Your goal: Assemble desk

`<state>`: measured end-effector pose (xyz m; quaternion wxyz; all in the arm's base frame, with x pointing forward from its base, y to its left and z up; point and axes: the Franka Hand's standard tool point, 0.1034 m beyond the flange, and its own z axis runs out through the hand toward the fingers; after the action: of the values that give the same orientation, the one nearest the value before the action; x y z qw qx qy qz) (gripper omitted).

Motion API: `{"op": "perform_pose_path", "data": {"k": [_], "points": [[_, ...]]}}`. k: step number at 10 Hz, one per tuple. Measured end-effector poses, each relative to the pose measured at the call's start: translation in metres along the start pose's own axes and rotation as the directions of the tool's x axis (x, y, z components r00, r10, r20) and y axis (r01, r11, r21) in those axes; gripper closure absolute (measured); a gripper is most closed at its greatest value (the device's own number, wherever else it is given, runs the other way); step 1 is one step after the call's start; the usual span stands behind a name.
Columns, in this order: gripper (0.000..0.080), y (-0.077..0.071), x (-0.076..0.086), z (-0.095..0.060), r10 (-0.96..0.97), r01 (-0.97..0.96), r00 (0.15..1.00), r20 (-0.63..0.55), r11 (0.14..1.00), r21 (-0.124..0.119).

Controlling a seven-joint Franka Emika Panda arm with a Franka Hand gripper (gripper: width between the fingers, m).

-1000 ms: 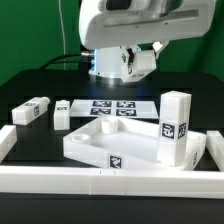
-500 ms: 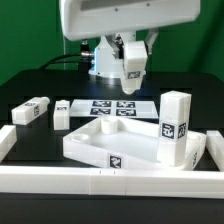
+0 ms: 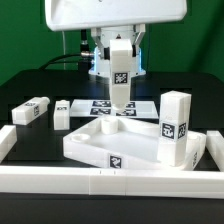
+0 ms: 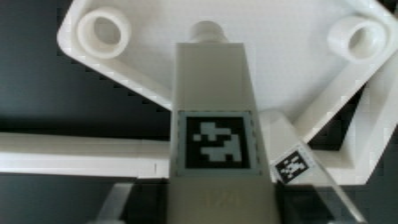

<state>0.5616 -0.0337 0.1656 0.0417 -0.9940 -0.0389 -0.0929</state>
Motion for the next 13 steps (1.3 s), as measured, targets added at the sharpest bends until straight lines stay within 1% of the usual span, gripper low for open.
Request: {"op": "perform_pose_path", "data": {"k": [1,2,3,5,6,7,9,10,12,13], "points": [[0.0509,0.003,0.0,0.0,0.025,-0.024,1.0,-0.017,1.0,0.011],[0.0509,0.011,0.009,-0.004,0.027,-0.027,0.995,-0.098,1.0,-0.002],[0.0509,0.018,0.009,-0.004,0.033,-0.038,0.985,-0.167,0.999,-0.03],[0.0509,0.028,0.006,-0.004,0.009,-0.03,0.973,-0.23,0.996,-0.085],[0.0509,0.028,0.004,-0.002,0.004,-0.025,0.974,-0.227,0.996,-0.089],[0.0509,0.034,-0.003,0.001,0.007,-0.031,0.973,-0.229,0.994,-0.101],[0.0509,0.044,-0.016,0.007,0.025,-0.05,0.976,-0.217,0.993,-0.111],[0.0509,0.047,-0.018,0.01,0.03,-0.054,0.977,-0.212,0.992,-0.112],[0.0509,0.046,-0.018,0.01,0.031,-0.055,0.977,-0.21,0.992,-0.111],[0.0509,0.048,-0.019,0.011,0.022,-0.047,0.977,-0.211,0.992,-0.117]]}}
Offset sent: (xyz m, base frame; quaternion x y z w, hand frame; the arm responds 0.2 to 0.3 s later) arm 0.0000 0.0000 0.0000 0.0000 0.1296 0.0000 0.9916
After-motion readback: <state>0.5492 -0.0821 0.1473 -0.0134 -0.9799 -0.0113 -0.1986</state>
